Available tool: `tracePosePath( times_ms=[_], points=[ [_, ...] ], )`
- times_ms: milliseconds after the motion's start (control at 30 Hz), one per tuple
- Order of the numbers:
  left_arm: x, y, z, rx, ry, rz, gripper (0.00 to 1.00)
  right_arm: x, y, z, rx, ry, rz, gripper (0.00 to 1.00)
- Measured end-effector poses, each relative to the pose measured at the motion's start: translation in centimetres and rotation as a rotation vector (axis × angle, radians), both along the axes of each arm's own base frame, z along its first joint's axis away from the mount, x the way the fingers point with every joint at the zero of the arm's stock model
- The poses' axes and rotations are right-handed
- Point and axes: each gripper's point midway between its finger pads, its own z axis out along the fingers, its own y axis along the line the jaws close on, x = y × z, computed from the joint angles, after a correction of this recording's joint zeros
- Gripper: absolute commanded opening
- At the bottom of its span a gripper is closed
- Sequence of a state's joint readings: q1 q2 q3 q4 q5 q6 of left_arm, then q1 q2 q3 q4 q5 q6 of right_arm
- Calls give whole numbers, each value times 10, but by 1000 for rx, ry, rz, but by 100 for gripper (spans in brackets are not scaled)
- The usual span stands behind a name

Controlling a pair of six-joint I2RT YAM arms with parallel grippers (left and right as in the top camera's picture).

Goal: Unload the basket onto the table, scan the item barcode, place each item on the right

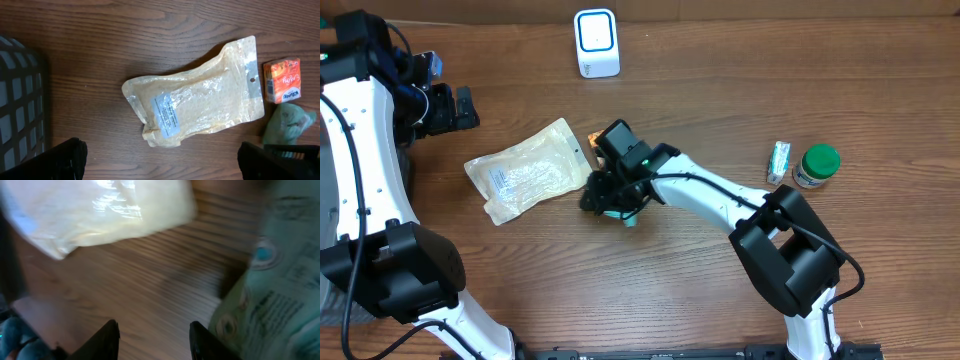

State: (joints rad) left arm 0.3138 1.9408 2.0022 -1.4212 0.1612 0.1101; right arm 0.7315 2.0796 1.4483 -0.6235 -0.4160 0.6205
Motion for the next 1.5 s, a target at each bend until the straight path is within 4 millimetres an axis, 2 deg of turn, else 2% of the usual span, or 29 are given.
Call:
tracePosePath(
  times_ms=[67, 133, 267, 400, 500, 600, 667, 700, 767, 833, 900, 1033, 1233, 1500],
  points=[
    [0, 0, 0, 0, 0, 0, 100, -1, -20, -5, -59, 42, -17, 44],
    [0, 0, 0, 0, 0, 0, 100, 3, -51, -8, -147, 84, -60, 45],
    [0, 0, 0, 0, 0, 0, 100, 9, -89, -7, -235, 111, -96, 47],
    [0, 0, 0, 0, 0, 0, 100, 23, -112, -1, -238, 96, -108, 49],
    [0, 0, 0, 0, 0, 0, 100, 33, -128, 17, -212, 49, -78, 55],
    [0, 0, 0, 0, 0, 0, 100, 60, -145, 62, -151, -92, -48, 56],
    [0, 0, 0, 0, 0, 0, 100, 82, -155, 85, -120, -194, -43, 56],
    [0, 0, 0, 0, 0, 0, 100, 94, -160, 94, -107, -252, -36, 56],
    [0, 0, 0, 0, 0, 0, 100, 109, -170, 100, -102, -325, -19, 60],
    [0, 0, 0, 0, 0, 0, 100, 116, -173, 100, -105, -369, 18, 62],
    [0, 0, 0, 0, 0, 0, 100, 122, -168, 97, -103, -424, 90, 62],
    [0, 0, 0, 0, 0, 0, 100, 122, -146, 63, -96, -443, 249, 65],
    [0, 0, 0, 0, 0, 0, 99, 110, -133, 17, -86, -367, 353, 64],
    [0, 0, 0, 0, 0, 0, 100, 90, -134, -2, -65, -259, 379, 64]
  ],
)
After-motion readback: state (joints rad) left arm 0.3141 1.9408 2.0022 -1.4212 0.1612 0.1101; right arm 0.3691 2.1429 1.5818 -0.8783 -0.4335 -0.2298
